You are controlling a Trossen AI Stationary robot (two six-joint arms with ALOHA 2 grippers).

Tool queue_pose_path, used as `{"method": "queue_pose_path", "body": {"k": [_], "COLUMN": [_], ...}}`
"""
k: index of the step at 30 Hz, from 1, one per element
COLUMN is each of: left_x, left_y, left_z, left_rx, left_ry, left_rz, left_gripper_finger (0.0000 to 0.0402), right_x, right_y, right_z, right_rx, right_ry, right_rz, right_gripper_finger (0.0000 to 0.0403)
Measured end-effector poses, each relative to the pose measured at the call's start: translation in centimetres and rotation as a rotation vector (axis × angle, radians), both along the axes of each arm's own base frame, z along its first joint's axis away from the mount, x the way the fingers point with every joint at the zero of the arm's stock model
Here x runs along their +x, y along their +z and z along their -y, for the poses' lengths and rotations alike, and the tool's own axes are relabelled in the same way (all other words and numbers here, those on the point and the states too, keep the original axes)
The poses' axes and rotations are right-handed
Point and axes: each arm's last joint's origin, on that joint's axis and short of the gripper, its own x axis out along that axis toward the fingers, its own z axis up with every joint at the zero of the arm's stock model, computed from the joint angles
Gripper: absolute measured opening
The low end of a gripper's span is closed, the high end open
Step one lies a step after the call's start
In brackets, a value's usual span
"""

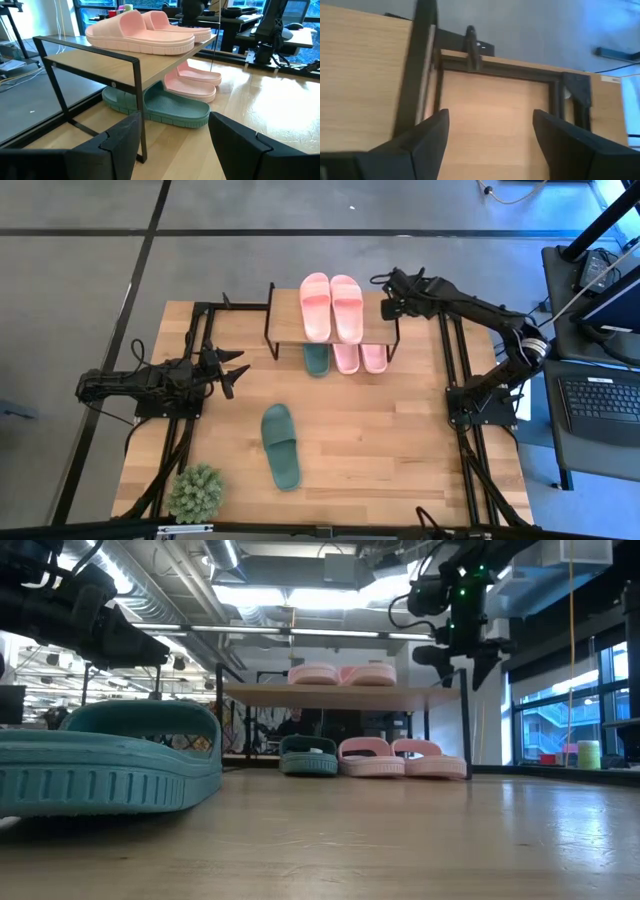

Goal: Pick and place slides into the shelf
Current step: Adjust the shelf

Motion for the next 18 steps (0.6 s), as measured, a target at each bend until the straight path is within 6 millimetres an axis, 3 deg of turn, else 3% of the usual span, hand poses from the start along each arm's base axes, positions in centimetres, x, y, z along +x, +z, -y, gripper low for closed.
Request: {"method": "queue_pose_path", "body": {"k": [18], "left_x": [0.0], "left_y": [0.0], "left_z": [0.0], "left_rx": [0.000], "left_ry": [0.000], "left_rz": [0.000], "left_gripper_finger": [0.0224], "right_x": [1.1], "right_y": [0.3], "right_z": [0.1], "right_rx": [0.008], "right_ry": [0.082], "right_rz": [0.119], "right_gripper_finger": [0.0288]}}
